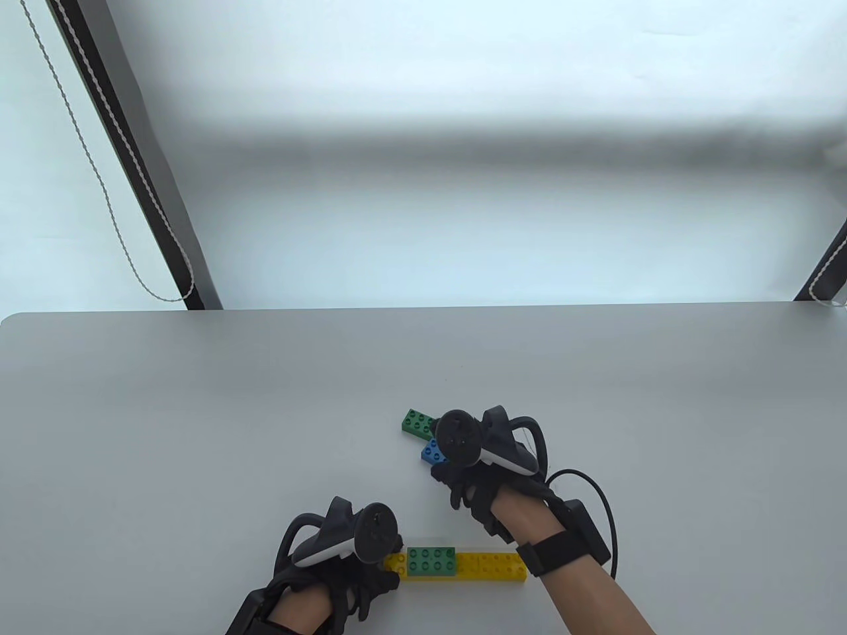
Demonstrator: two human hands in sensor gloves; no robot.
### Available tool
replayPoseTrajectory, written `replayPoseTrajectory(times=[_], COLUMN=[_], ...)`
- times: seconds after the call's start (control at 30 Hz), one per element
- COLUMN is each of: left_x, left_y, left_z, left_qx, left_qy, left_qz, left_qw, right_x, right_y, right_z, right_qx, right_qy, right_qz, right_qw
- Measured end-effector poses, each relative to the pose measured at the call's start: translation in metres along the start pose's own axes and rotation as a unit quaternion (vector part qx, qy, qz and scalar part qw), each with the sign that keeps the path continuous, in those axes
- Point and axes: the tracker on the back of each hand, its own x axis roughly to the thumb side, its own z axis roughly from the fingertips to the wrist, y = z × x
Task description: Stack lego bricks
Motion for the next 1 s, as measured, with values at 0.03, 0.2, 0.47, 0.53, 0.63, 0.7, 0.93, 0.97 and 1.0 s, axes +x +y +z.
replayPoseTrajectory(times=[0.03,0.2,0.47,0.53,0.63,0.7,0.93,0.97,1.0], left_x=[0.0,0.0,0.0,0.0,0.0,0.0,0.0,0.0,0.0], left_y=[0.0,0.0,0.0,0.0,0.0,0.001,0.001,0.001,0.001], left_z=[0.0,0.0,0.0,0.0,-0.001,-0.001,-0.001,-0.001,-0.001], left_qx=[0.0,0.0,-0.001,-0.004,-0.005,-0.005,-0.006,-0.006,-0.006], left_qy=[0.0,0.0,0.0,0.0,0.0,-0.001,-0.001,-0.001,-0.001], left_qz=[0.0,0.0,0.0,0.002,0.002,0.003,0.003,0.003,0.003], left_qw=[1.0,1.0,1.0,1.0,1.0,1.0,1.0,1.0,1.0], right_x=[0.0,0.0,0.001,0.001,0.001,0.002,0.01,0.011,0.012], right_y=[0.0,0.005,0.014,0.016,0.019,0.022,0.033,0.035,0.037], right_z=[-0.005,-0.029,-0.057,-0.063,-0.068,-0.07,-0.079,-0.079,-0.081], right_qx=[-0.001,-0.001,0.032,0.041,0.053,0.06,0.086,0.087,0.088], right_qy=[0.005,0.034,0.073,0.082,0.093,0.099,0.101,0.103,0.105], right_qz=[-0.005,-0.009,-0.007,-0.005,-0.004,0.001,0.022,0.023,0.028], right_qw=[1.0,0.999,0.997,0.996,0.994,0.993,0.991,0.991,0.99])
